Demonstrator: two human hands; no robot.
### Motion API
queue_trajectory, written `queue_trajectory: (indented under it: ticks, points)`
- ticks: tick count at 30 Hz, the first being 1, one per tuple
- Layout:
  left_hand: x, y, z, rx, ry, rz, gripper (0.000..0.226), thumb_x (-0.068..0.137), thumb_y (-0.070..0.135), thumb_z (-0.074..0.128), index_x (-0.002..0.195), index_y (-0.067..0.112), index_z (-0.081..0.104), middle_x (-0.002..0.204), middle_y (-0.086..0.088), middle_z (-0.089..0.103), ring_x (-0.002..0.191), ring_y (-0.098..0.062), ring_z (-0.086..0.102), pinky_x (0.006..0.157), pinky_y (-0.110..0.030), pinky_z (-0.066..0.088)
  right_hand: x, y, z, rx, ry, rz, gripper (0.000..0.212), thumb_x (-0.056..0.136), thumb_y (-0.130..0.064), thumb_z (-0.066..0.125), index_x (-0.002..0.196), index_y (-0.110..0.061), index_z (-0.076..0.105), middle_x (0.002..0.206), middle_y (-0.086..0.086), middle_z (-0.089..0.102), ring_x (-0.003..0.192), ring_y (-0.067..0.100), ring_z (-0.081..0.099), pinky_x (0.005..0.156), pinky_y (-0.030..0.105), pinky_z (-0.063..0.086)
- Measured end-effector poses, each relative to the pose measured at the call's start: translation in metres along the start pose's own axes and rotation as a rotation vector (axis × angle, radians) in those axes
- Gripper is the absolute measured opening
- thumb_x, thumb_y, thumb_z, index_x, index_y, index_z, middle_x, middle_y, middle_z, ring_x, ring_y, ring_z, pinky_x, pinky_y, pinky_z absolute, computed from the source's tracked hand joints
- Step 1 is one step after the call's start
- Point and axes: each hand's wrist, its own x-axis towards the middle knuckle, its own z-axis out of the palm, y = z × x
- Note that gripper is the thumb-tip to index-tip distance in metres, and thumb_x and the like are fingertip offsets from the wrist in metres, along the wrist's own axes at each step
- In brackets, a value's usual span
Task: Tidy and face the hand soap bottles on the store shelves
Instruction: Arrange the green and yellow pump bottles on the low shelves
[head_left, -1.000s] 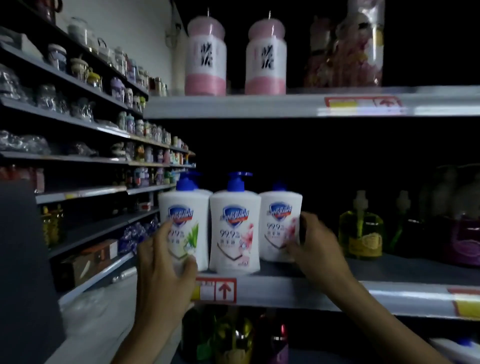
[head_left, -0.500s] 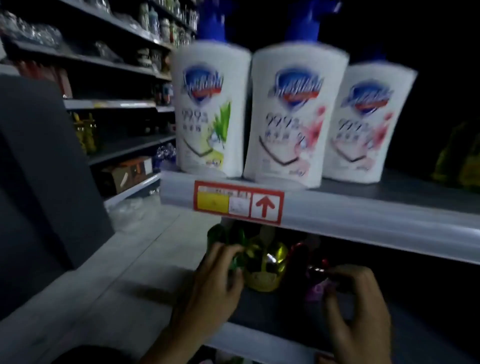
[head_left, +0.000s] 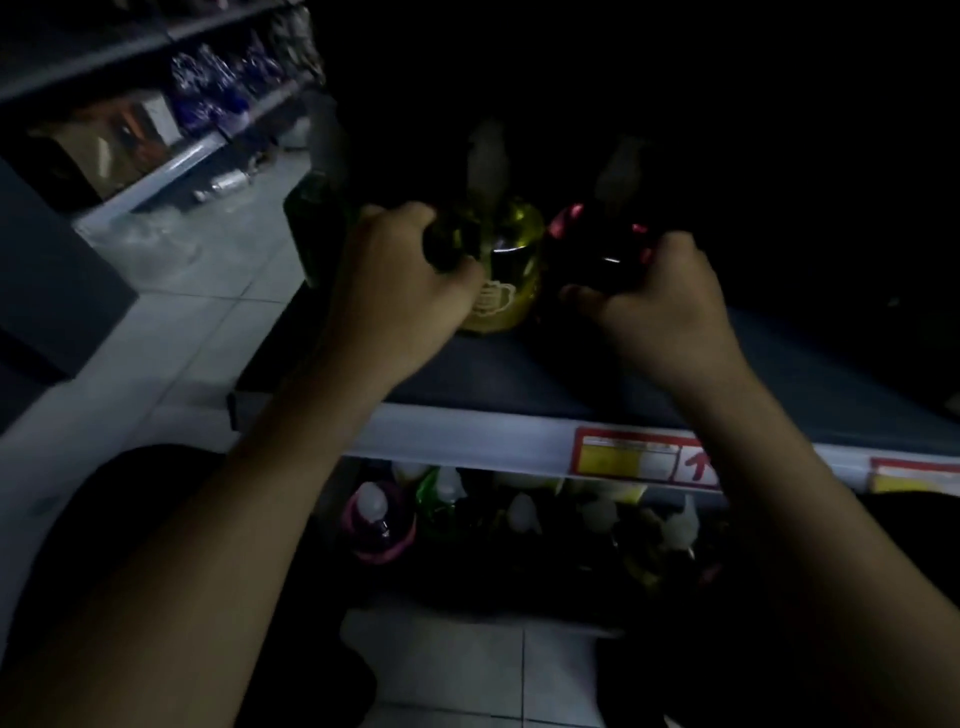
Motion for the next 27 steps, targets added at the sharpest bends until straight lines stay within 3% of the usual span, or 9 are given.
queue_trajectory:
  ticks: [3, 6, 9, 11, 14, 18, 22, 24, 27]
  points:
    - [-0.005, 0.013, 0.016, -0.016, -0.084, 0.084, 0.022, 0.079, 0.029, 0.062, 0.097, 0.017, 0.060, 0.087, -0.009, 0.054, 0.077, -0.028, 0.060, 0.073, -0.028, 0.046, 0.000, 0.019, -0.015, -0.031, 0.053, 0.072, 0.067, 0.056, -0.051, 0.075, 0.108, -0.011, 0.063, 0.102, 0.008, 0.068, 0.093, 0.023, 0.067, 0.072, 0.026, 0.057]
    - [-0.011, 0.022, 0.020, -0.063, -0.142, 0.114, 0.032, 0.086, 0.024, 0.063, 0.117, 0.015, 0.059, 0.093, -0.002, 0.046, 0.075, -0.016, 0.058, 0.069, -0.022, 0.043, -0.008, 0.021, -0.027, -0.024, 0.147, 0.172, 0.081, 0.052, -0.058, 0.066, 0.118, -0.013, 0.054, 0.116, 0.013, 0.061, 0.106, 0.034, 0.062, 0.091, 0.049, 0.053]
    - [-0.003, 0.016, -0.011, -0.052, 0.195, 0.098, 0.016, 0.082, 0.024, 0.059, 0.083, 0.009, 0.062, 0.075, -0.012, 0.059, 0.063, -0.022, 0.057, 0.056, -0.030, 0.041, -0.020, 0.002, -0.027, -0.016, 0.376, 0.076, 0.068, 0.070, -0.056, 0.057, 0.126, -0.019, 0.048, 0.129, 0.005, 0.053, 0.115, 0.028, 0.054, 0.100, 0.044, 0.045]
    - [0.017, -0.007, -0.039, -0.167, 0.404, -0.023, 0.024, 0.073, 0.027, 0.058, 0.083, 0.007, 0.065, 0.082, -0.013, 0.066, 0.076, -0.025, 0.063, 0.067, -0.037, 0.050, -0.030, -0.018, -0.018, 0.002, 0.409, -0.069, 0.060, 0.077, -0.047, 0.054, 0.126, -0.013, 0.046, 0.128, 0.008, 0.051, 0.115, 0.027, 0.052, 0.101, 0.042, 0.043]
    - [0.040, -0.036, -0.062, -0.408, 0.216, -0.247, 0.056, 0.057, 0.041, 0.063, 0.109, 0.020, 0.064, 0.114, -0.005, 0.063, 0.104, -0.019, 0.061, 0.091, -0.038, 0.051, -0.041, -0.039, -0.002, 0.053, 0.358, -0.263, 0.046, 0.081, -0.026, 0.057, 0.122, -0.007, 0.046, 0.121, 0.013, 0.053, 0.111, 0.029, 0.054, 0.095, 0.046, 0.045]
    - [0.042, -0.053, -0.055, -0.154, -0.013, -0.211, 0.061, 0.061, 0.035, 0.078, 0.117, 0.024, 0.056, 0.119, 0.002, 0.058, 0.107, -0.009, 0.057, 0.091, -0.027, 0.049, -0.042, -0.048, 0.030, 0.157, 0.038, -0.290, 0.039, 0.083, -0.007, 0.061, 0.119, -0.017, 0.049, 0.117, 0.006, 0.060, 0.106, 0.012, 0.059, 0.090, 0.024, 0.050]
    - [0.039, -0.059, -0.076, -0.262, -0.212, -0.115, 0.043, 0.071, 0.027, 0.079, 0.110, 0.028, 0.062, 0.108, 0.009, 0.068, 0.100, -0.005, 0.064, 0.086, -0.025, 0.053, -0.038, -0.044, 0.057, 0.109, -0.094, -0.264, 0.042, 0.085, -0.008, 0.061, 0.123, -0.018, 0.051, 0.120, 0.000, 0.061, 0.109, 0.008, 0.058, 0.092, 0.026, 0.049]
    - [0.030, -0.060, -0.085, -0.305, -0.322, -0.065, 0.037, 0.073, 0.024, 0.078, 0.106, 0.031, 0.063, 0.105, 0.010, 0.071, 0.099, -0.004, 0.065, 0.086, -0.023, 0.052, -0.038, -0.044, 0.061, 0.061, -0.166, -0.293, 0.045, 0.086, -0.013, 0.064, 0.128, -0.020, 0.049, 0.123, -0.002, 0.060, 0.110, 0.006, 0.057, 0.088, 0.014, 0.046]
    - [0.015, -0.063, -0.092, -0.385, -0.368, -0.076, 0.047, 0.066, 0.030, 0.074, 0.112, 0.031, 0.062, 0.116, 0.005, 0.068, 0.114, -0.010, 0.060, 0.101, -0.033, 0.045, -0.043, -0.048, 0.063, 0.019, -0.269, -0.314, 0.057, 0.087, -0.023, 0.066, 0.138, -0.025, 0.041, 0.128, -0.005, 0.059, 0.111, 0.006, 0.059, 0.083, 0.007, 0.042]
